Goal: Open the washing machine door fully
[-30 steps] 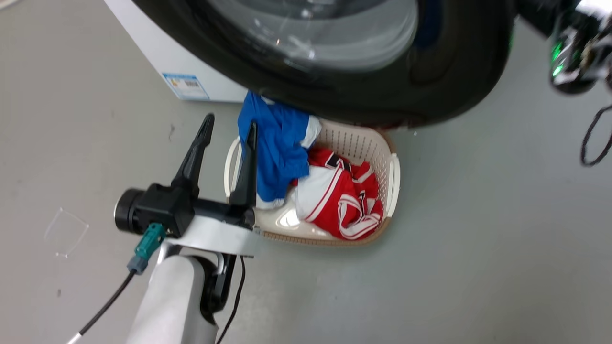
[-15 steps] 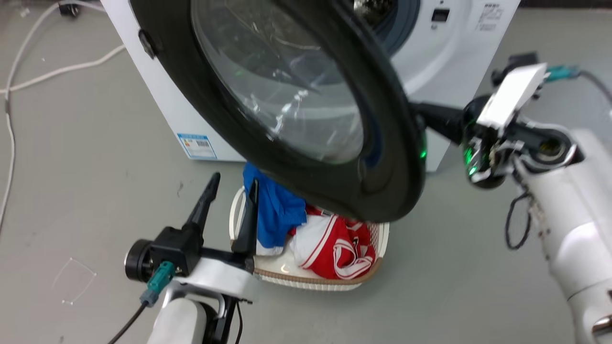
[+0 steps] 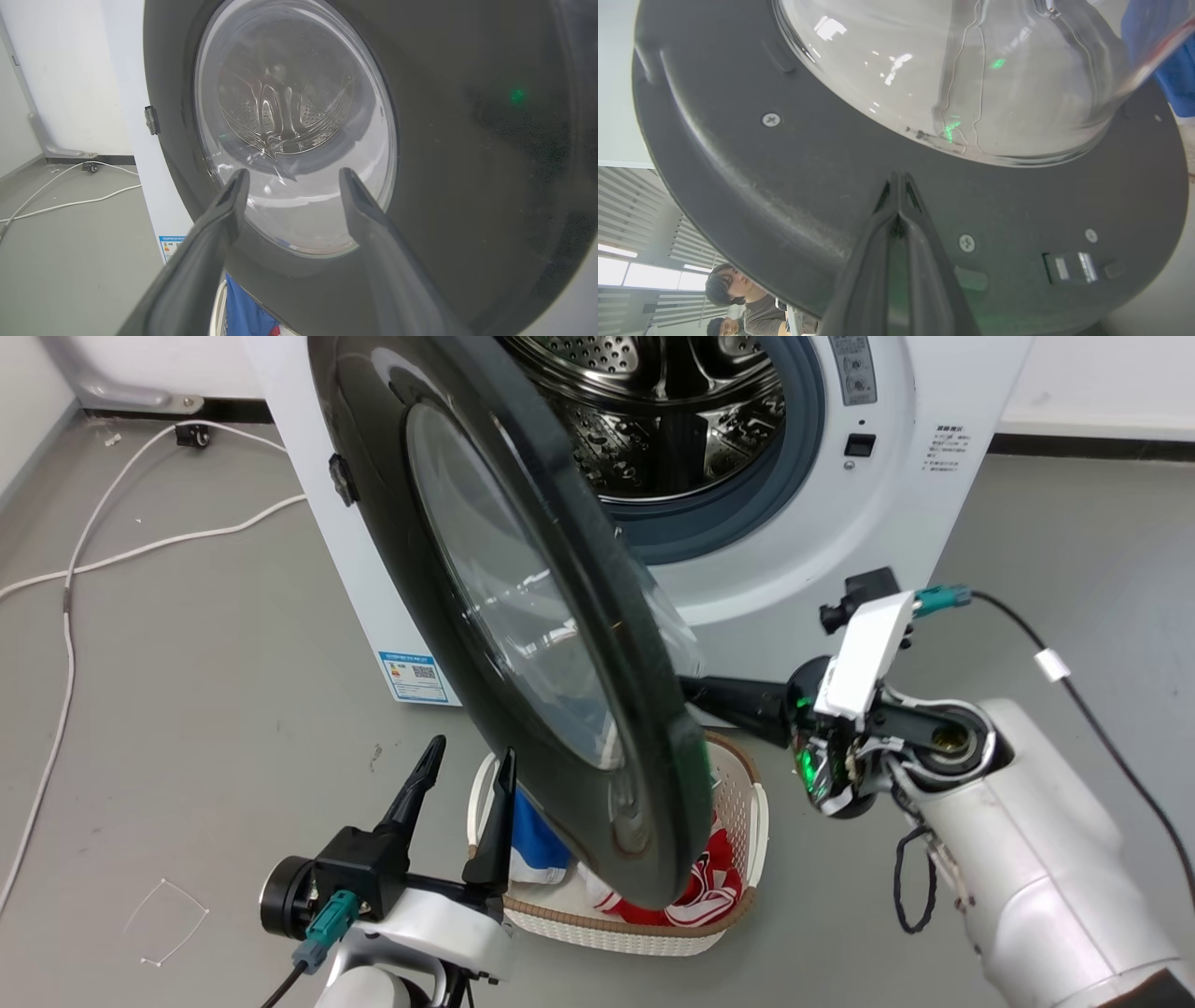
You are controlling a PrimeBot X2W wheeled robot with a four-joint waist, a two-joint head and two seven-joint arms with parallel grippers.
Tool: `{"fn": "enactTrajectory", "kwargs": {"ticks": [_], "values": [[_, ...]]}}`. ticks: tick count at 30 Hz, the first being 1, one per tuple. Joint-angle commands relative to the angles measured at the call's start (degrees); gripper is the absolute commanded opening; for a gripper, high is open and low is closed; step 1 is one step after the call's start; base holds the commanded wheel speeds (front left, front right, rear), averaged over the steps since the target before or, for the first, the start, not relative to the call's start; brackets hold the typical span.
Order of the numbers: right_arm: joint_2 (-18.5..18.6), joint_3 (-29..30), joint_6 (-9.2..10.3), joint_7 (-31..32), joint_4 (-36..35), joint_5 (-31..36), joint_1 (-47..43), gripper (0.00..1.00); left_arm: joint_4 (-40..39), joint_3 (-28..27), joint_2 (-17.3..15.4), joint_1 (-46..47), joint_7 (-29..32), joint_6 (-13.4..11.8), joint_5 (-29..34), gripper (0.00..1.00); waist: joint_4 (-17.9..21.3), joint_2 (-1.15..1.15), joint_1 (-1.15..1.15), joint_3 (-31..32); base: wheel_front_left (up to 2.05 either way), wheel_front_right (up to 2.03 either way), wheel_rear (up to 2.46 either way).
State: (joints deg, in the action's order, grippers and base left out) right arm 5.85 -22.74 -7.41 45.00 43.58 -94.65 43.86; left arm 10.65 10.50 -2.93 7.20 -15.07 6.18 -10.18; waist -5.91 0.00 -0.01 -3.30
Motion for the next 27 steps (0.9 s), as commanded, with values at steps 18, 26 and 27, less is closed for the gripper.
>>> {"fn": "enactTrajectory", "kwargs": {"ticks": [18,26,27], "values": [[-0.3,3.8,-0.15,-13.7,-10.4,2.0,-8.8,0.00,0.7,-0.4,0.1,-1.7,-0.1,0.2,0.3,1.00,0.7,0.00,0.01,1.2,0.00,0.00,0.00],[2.9,9.8,-0.15,-27.6,-21.6,5.4,-19.0,0.00,0.8,-1.5,0.1,-1.8,-0.1,0.2,0.9,1.00,2.4,0.00,0.01,1.3,0.00,0.00,0.00],[3.4,10.7,-0.15,-29.3,-23.2,5.9,-20.8,0.00,0.9,-1.6,0.1,-1.8,-0.1,0.2,1.0,1.00,2.6,0.00,0.01,1.3,0.00,0.00,0.00]]}}
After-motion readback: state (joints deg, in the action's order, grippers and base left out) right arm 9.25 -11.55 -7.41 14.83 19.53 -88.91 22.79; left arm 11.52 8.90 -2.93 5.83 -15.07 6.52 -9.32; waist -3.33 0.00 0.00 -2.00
